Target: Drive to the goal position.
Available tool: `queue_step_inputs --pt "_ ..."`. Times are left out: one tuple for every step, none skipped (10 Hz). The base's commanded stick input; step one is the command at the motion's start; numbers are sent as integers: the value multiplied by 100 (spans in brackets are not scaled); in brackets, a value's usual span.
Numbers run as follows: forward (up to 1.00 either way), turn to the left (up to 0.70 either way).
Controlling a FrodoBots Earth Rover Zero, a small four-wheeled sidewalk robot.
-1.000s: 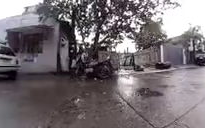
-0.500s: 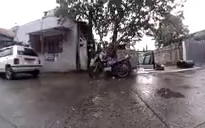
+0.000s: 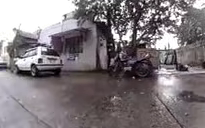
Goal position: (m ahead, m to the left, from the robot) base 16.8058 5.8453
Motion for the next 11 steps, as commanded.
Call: queue_step_inputs --pt "0 45" --pt "27 40" --pt "100 27" --pt "100 27" --pt "100 27" --pt "100 27" --pt "100 27" --pt "100 27" --pt "100 27" --pt "100 27" --pt "100 27"
